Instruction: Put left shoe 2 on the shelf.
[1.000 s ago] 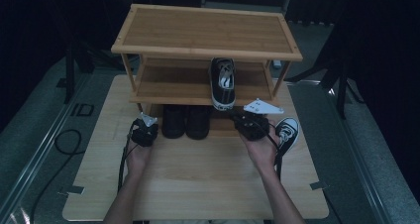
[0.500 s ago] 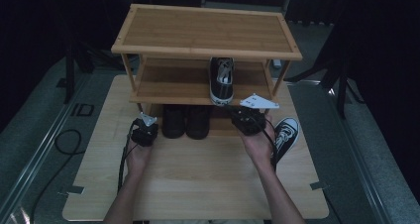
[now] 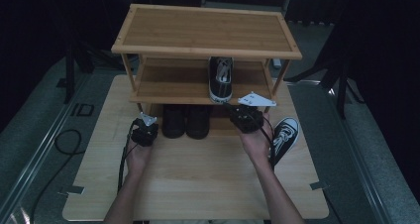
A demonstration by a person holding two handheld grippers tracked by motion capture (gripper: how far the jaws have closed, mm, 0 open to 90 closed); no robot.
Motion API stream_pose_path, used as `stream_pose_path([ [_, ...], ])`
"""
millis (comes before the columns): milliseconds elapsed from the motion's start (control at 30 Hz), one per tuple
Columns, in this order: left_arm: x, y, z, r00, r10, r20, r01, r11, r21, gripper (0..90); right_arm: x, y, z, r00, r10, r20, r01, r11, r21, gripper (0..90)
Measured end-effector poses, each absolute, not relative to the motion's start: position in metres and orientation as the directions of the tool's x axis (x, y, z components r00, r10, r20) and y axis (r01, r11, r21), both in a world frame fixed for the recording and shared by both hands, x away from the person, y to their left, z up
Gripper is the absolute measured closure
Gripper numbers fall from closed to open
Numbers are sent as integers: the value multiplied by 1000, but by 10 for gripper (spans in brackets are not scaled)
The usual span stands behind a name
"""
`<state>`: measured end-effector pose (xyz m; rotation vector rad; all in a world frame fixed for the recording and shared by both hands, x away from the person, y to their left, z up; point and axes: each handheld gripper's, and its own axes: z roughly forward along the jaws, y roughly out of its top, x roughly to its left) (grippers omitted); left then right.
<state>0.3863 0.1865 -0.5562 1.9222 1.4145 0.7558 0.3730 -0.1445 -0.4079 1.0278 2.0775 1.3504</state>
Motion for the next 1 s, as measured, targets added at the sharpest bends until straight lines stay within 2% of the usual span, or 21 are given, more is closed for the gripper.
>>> stream_pose_path([
  [700,386,187,-557,255,965,69,600,-214,771,900,382,-146,-410,-594,803,37,354,220,909,900],
  [800,386,188,-557,256,965,64,601,-211,771,900,379,-148,-410,-592,805,46,353,208,912,849],
  [900,386,187,-557,251,966,62,598,-205,775,900,376,-151,-409,-590,806,45,356,209,911,845],
  [1000,385,188,-558,249,967,52,598,-195,778,900,369,-160,-414,-590,806,51,382,223,897,802],
])
